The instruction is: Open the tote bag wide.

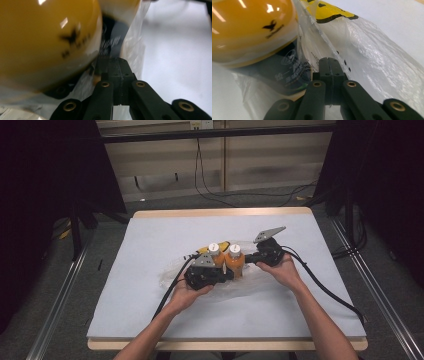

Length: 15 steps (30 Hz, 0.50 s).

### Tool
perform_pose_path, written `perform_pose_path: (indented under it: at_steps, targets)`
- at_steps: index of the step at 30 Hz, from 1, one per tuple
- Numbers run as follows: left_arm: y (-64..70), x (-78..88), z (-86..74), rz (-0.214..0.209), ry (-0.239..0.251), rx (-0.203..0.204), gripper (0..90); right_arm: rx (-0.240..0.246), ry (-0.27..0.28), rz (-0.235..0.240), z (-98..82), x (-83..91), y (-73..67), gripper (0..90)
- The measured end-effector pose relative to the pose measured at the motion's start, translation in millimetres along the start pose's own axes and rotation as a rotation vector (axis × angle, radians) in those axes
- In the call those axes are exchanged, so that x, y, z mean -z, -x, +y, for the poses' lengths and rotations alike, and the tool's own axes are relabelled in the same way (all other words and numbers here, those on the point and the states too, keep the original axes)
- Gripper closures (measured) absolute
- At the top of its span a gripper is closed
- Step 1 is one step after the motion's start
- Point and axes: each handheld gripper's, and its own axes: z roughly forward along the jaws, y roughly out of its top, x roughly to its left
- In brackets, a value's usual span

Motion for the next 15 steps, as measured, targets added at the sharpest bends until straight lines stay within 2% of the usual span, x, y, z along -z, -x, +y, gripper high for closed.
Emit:
perform_pose_path:
  at_steps: [4, 5, 6, 12, 14, 15]
  targets:
    - [-0.2, -2.4, -4.8, 0.020, -0.041, -0.023, 90.0, -0.001, -0.011, 0.019, 1.5, -10.7, -1.5, 90.0]
    - [0.3, -4.5, -6.7, 0.019, -0.036, -0.018, 90.0, 0.005, -0.013, 0.026, 1.1, -14.5, -1.6, 90.0]
    - [1.9, -5.5, -7.9, 0.054, -0.062, -0.058, 90.0, 0.001, -0.016, 0.030, 0.2, -18.3, -1.2, 90.0]
    - [2.8, -8.3, -11.4, 0.049, -0.077, -0.064, 90.0, -0.013, -0.066, 0.020, -3.8, -36.3, 2.5, 90.0]
    - [3.3, -9.1, -13.0, 0.040, -0.060, -0.052, 90.0, -0.026, -0.060, 0.021, -4.9, -39.6, 6.7, 90.0]
    - [4.1, -7.7, -12.8, 0.046, -0.084, -0.057, 90.0, -0.030, -0.066, 0.016, -5.3, -40.7, 8.2, 90.0]
